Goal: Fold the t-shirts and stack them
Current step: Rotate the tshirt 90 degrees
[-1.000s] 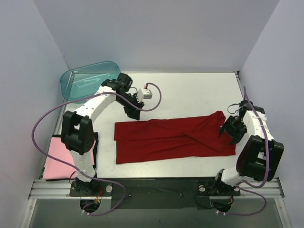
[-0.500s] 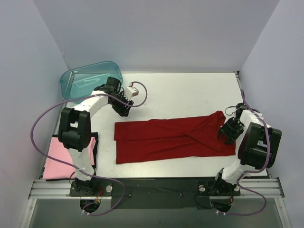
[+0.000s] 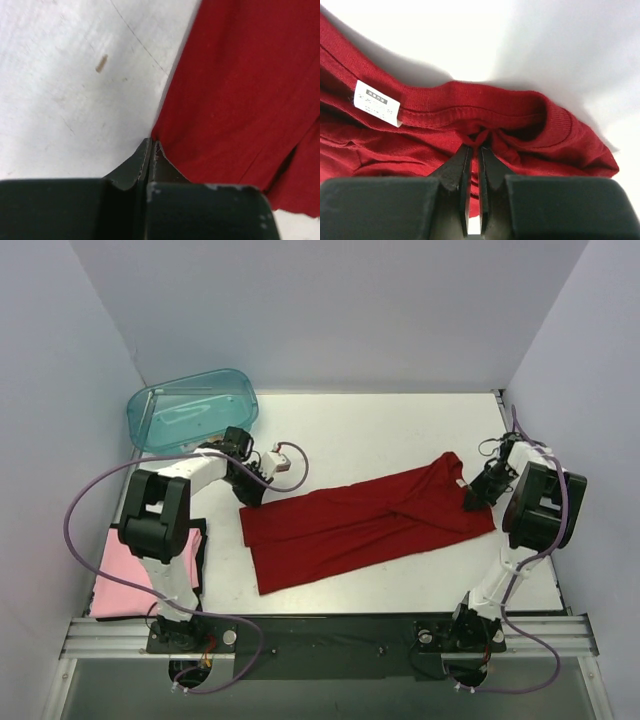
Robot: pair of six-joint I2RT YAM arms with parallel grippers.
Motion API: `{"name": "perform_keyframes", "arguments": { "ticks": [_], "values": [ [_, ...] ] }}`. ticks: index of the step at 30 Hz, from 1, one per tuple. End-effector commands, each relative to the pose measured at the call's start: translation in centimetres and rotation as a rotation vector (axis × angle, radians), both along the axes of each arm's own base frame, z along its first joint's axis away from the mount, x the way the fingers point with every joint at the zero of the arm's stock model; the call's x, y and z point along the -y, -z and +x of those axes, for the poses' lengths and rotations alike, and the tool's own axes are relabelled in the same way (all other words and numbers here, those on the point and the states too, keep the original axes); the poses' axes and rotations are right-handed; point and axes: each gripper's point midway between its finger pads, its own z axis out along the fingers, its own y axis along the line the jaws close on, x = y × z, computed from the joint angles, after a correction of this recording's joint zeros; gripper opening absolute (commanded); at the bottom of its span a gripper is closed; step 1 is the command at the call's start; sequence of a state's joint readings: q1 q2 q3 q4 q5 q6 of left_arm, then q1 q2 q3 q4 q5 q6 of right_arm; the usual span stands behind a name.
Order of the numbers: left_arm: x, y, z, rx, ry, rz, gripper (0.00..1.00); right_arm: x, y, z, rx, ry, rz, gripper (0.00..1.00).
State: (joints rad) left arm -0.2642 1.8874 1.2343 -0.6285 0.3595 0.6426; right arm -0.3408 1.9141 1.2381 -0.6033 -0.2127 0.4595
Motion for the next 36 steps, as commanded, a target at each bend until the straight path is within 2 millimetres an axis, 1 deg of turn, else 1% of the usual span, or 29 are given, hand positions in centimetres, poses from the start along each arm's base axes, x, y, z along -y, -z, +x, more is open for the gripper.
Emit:
{"name": "perform_keyframes", "arguments": {
  "ticks": [1,2,3,4,5,6,7,10,11,12,13,14,15,16,17,19,21,23,26,27,28,29,30,31,32,33,34,35,36],
  "values": [
    [-2.1,0.0,-5.3,-0.145,0.037,0.021,0.0,0.4,-0.1,5.1,0.089,-0.027,0.039,0.0],
    [-2.3,-0.4,-6.4,-0.164,0.045,0.02,0.0,0.6,-0.8,6.7,0.125,-0.031,0.033,0.0],
    [-2.2,-0.7,-7.0,-0.169,0.062,0.01,0.0,0.2,-0.4,7.4,0.127,-0.04,0.051,0.0],
    [-2.3,-1.1,-8.0,-0.189,0.069,0.008,0.0,0.3,-1.1,9.0,0.162,-0.043,0.048,0.0],
    [-2.1,-1.1,-8.7,-0.2,0.08,-0.007,0.0,-0.7,-0.5,9.7,0.159,-0.056,0.073,0.0],
    [-2.1,-1.5,-9.7,-0.221,0.099,-0.012,0.0,-1.3,-0.2,11.5,0.177,-0.079,0.079,0.0],
    [-1.7,-1.6,-10.8,-0.246,0.127,-0.022,0.0,-2.0,-0.1,12.3,0.183,-0.078,0.096,0.0],
    [-0.7,-1.9,-14.0,-0.277,0.267,-0.019,0.0,-4.6,0.3,16.9,0.227,-0.098,0.112,0.0],
    [-0.1,-1.6,-15.3,-0.291,0.312,-0.01,0.0,-5.5,0.0,18.0,0.244,-0.085,0.129,0.0],
    [0.2,-1.7,-15.8,-0.286,0.331,-0.01,0.0,-6.5,0.0,19.9,0.272,-0.092,0.135,0.0],
    [0.7,-1.6,-16.6,-0.292,0.361,-0.007,0.0,-7.2,-1.5,21.9,0.324,-0.079,0.145,0.0],
    [1.1,-1.8,-16.9,-0.295,0.362,-0.019,0.08,-8.4,-0.4,22.4,0.31,-0.078,0.158,0.0],
    [1.6,-1.9,-17.2,-0.297,0.376,-0.027,0.13,-9.2,-1.5,24.2,0.356,-0.069,0.169,0.0],
    [2.1,-2.3,-17.5,-0.303,0.373,-0.048,0.26,-10.5,-0.7,24.7,0.352,-0.079,0.179,0.0],
    [2.4,-2.6,-17.4,-0.294,0.374,-0.063,0.35,-11.2,-1.6,26.1,0.392,-0.067,0.2,0.0],
    [2.8,-3.1,-17.2,-0.289,0.342,-0.081,0.4,-14.2,-1.6,28.7,0.483,-0.085,0.262,0.0],
    [2.9,-3.6,-16.8,-0.279,0.327,-0.086,0.42,-15.9,-2.7,30.6,0.56,-0.078,0.312,0.03],
    [2.7,-4.2,-16.3,-0.265,0.316,-0.08,0.42,-16.3,-4.3,31.9,0.625,-0.079,0.329,0.16],
    [3.0,-5.1,-15.7,-0.248,0.314,-0.082,0.43,-16.3,-7.9,33.2,0.729,-0.091,0.351,0.39],
    [3.0,-5.2,-15.5,-0.244,0.31,-0.084,0.43,-16.2,-10.5,33.8,0.796,-0.105,0.35,0.41],
    [3.2,-5.4,-15.3,-0.236,0.306,-0.085,0.43,-16.3,-11.5,33.8,0.822,-0.13,0.352,0.44],
    [3.3,-5.3,-14.8,-0.226,0.298,-0.085,0.45,-16.0,-14.1,33.8,0.871,-0.144,0.342,0.45],
    [3.5,-5.0,-14.2,-0.209,0.293,-0.084,0.45,-15.8,-15.0,33.5,0.888,-0.164,0.324,0.49],
    [3.5,-4.7,-14.0,-0.205,0.275,-0.074,0.45,-15.2,-17.1,33.2,0.924,-0.168,0.299,0.5],
    [3.6,-4.1,-13.7,-0.201,0.269,-0.07,0.45,-15.0,-16.8,32.5,0.912,-0.184,0.278,0.51],
    [3.8,-3.9,-13.6,-0.198,0.27,-0.067,0.45,-14.1,-19.0,31.7,0.942,-0.179,0.24,0.52],
    [3.9,-3.4,-13.7,-0.2,0.274,-0.063,0.45,-13.6,-17.2,30.5,0.894,-0.178,0.212,0.52],
    [4.1,-3.0,-13.8,-0.195,0.286,-0.053,0.45,-12.5,-18.3,29.3,0.89,-0.156,0.161,0.52],
    [4.2,-2.5,-14.0,-0.191,0.295,-0.042,0.45,-11.8,-15.0,27.3,0.796,-0.132,0.136,0.51]
  ]
}}
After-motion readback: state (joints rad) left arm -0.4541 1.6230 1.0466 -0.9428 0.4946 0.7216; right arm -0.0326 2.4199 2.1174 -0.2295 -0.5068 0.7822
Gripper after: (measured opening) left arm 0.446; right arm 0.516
